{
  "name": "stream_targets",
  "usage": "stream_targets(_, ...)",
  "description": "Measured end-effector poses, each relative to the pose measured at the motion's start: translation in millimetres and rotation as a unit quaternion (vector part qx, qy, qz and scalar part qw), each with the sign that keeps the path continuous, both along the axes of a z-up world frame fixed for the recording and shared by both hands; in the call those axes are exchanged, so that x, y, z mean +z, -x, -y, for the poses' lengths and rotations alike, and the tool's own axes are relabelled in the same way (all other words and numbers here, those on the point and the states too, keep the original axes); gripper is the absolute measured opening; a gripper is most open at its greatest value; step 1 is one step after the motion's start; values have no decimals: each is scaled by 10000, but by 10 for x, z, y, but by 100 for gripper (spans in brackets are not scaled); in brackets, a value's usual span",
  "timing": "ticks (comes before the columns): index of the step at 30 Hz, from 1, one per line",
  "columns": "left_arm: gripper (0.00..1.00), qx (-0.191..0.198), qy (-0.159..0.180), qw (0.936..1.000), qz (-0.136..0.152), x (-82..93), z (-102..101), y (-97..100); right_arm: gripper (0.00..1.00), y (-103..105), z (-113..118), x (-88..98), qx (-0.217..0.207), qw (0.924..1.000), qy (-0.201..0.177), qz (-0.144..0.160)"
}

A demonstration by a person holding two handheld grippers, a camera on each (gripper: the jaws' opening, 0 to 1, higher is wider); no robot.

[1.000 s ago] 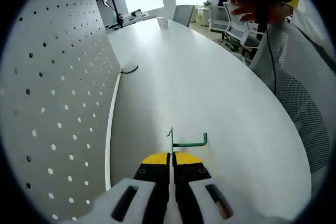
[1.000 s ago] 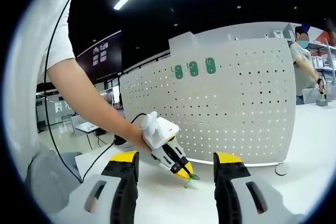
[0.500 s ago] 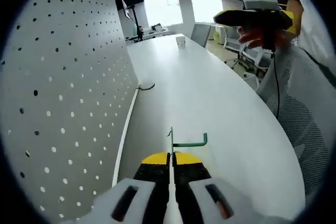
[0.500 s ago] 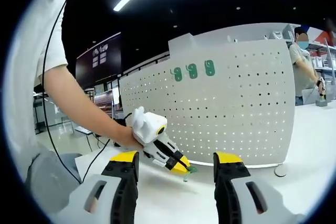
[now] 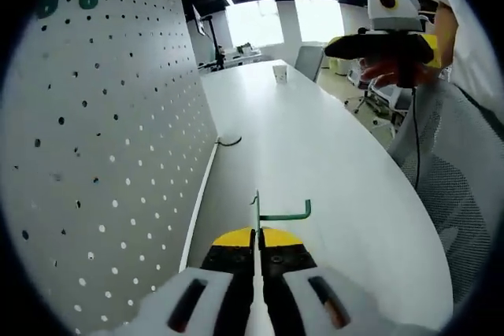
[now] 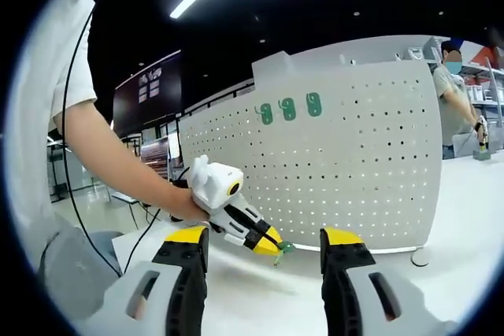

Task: Insert the hook assembly into the mounting plate slot until the hook locks in place.

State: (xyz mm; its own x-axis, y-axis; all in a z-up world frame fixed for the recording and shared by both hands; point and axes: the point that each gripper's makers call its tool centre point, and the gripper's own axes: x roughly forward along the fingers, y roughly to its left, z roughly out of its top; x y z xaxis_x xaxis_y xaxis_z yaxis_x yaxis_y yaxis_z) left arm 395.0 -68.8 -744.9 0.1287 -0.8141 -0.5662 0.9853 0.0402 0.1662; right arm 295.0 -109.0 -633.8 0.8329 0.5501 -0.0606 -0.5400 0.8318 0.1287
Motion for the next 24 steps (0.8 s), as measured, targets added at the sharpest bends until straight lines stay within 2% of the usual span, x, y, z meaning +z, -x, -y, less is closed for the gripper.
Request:
stream_targets(13,1,293,552,9980,98,345,36,10,55,-22,-40,99,23,9999,-48,98)
stream_targets(19,1,407,631,9971,115,368,12,61,55,-28,-82,175,78,9998,-29,181)
stream_targets(24,1,527,804,9953,130,470,-4,100,55,-27,-88,190,103,9997,12,221)
